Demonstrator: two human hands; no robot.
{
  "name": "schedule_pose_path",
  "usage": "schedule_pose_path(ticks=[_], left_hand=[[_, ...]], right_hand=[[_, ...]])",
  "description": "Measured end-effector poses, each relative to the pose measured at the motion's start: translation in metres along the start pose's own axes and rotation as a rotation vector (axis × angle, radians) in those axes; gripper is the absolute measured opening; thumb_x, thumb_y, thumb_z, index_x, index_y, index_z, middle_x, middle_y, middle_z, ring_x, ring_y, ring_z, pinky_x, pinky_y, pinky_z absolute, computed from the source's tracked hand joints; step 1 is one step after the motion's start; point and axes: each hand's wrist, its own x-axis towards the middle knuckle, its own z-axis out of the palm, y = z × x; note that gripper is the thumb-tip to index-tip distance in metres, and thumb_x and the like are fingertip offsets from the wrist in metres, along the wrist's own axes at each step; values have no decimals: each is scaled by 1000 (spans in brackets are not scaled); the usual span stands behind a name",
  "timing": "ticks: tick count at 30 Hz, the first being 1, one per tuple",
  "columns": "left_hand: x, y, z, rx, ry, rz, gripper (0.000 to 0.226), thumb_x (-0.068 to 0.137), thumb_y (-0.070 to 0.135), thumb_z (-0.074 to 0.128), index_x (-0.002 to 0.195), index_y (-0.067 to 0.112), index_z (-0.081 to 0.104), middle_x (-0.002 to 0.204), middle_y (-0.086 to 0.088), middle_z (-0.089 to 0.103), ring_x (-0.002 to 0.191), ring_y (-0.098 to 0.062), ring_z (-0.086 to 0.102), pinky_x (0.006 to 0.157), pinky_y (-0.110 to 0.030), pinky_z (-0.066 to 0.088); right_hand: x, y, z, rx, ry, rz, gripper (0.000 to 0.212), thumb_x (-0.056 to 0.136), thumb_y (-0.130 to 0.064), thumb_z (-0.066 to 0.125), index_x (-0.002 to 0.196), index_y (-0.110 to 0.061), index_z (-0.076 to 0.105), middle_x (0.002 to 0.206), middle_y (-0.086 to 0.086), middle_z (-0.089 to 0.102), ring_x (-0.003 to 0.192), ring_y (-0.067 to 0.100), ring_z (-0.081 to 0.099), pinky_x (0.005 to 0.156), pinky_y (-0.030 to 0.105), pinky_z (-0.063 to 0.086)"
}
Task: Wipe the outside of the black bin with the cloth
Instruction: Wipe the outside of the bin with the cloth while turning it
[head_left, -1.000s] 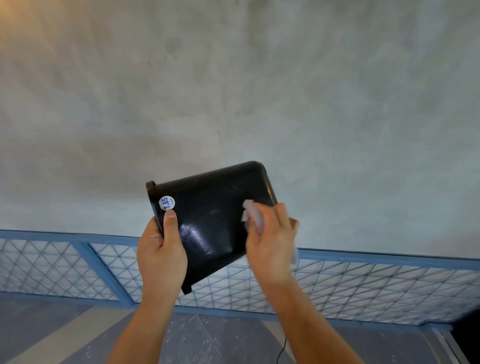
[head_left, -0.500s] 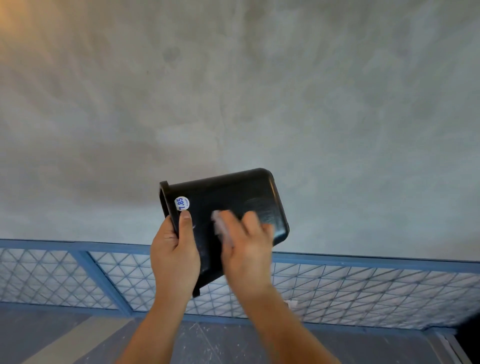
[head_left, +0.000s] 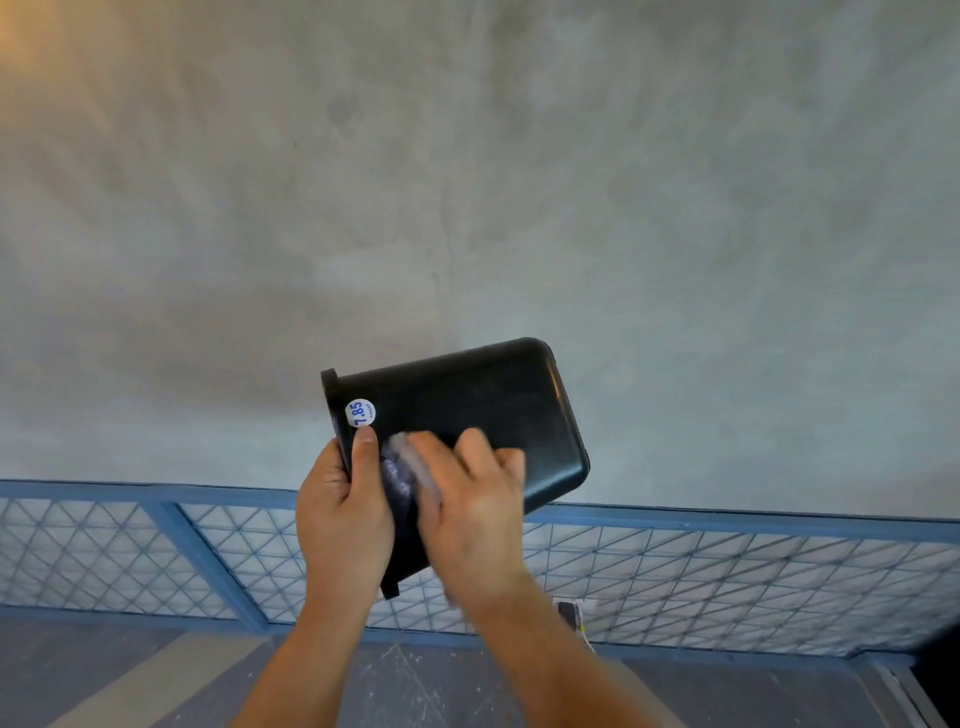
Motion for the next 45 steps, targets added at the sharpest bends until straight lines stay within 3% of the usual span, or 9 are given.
schedule_pose_path(ticks=[6, 13, 20, 23, 27, 32, 35, 41, 45], left_hand=[[-2, 2, -12, -6, -2, 12, 38, 106, 47, 44, 89, 21, 66, 77, 0, 66, 72, -11, 61, 61, -27, 43], [5, -7, -15, -40, 23, 3, 46, 105, 54, 43, 87, 20, 68, 73, 0, 68, 71, -16, 64, 62, -32, 45], [20, -12, -31, -137, -59, -13, 56, 88, 77, 43, 93, 29, 71, 86, -1, 73, 89, -28, 69, 79, -50, 58], [22, -7, -32, -105, -135, 55, 63, 75, 86, 53, 88, 26, 68, 83, 10, 73, 91, -22, 69, 73, -37, 59], [32, -1, -31, -23, -234, 138, 98, 45, 109, 30, 90, 29, 63, 82, 34, 70, 76, 12, 65, 61, -8, 51], [36, -5, -15, -84, -408, 57, 61, 99, 67, 31, 120, 21, 66, 106, 11, 77, 100, -11, 73, 92, -37, 59], [31, 0, -12, -54, -568, 62, 90, 77, 93, 25, 135, 32, 56, 124, 5, 71, 120, -13, 65, 106, -40, 48], [33, 12, -4, -131, -539, -230, 37, 83, 79, 49, 107, 54, 62, 112, 13, 71, 113, -19, 67, 92, -37, 53], [49, 26, -6, -203, -612, -529, 83, 80, 86, 52, 105, 12, 79, 105, -16, 79, 97, -34, 76, 97, -49, 57]], right_hand=[[25, 69, -10, -65, 92, 332, 32, 98, -24, 48, 118, -31, 72, 85, -3, 57, 69, 20, 53, 74, 40, 41], [-6, -10, 1, 76, -47, -71, 27, 95, -21, 57, 116, -33, 69, 96, -11, 59, 80, 9, 50, 75, 36, 42], [15, 78, -38, 425, 103, 719, 14, 106, -25, 52, 113, -33, 60, 112, -3, 55, 101, 10, 60, 93, 35, 53], [8, 87, -36, 596, -20, 899, 16, 109, -29, 45, 111, -36, 60, 111, -3, 64, 107, 13, 62, 95, 33, 51], [0, 89, -39, 846, -10, 1004, 21, 110, -28, 46, 106, -31, 66, 101, -4, 73, 100, 11, 67, 87, 27, 53], [-15, 92, -34, 1024, 120, 1075, 22, 110, -25, 45, 105, -21, 66, 92, -3, 71, 89, 11, 65, 81, 26, 53], [-21, 94, -30, 1018, 122, 1103, 23, 110, -26, 45, 106, -24, 67, 106, 4, 73, 107, 21, 68, 99, 38, 52], [-34, 94, -26, 956, 101, 1211, 22, 109, -28, 49, 99, -29, 69, 104, 3, 74, 107, 24, 69, 108, 54, 49], [-39, 91, -28, 956, 80, 1216, 22, 109, -28, 49, 99, -31, 69, 103, 2, 74, 108, 25, 69, 107, 52, 50]])
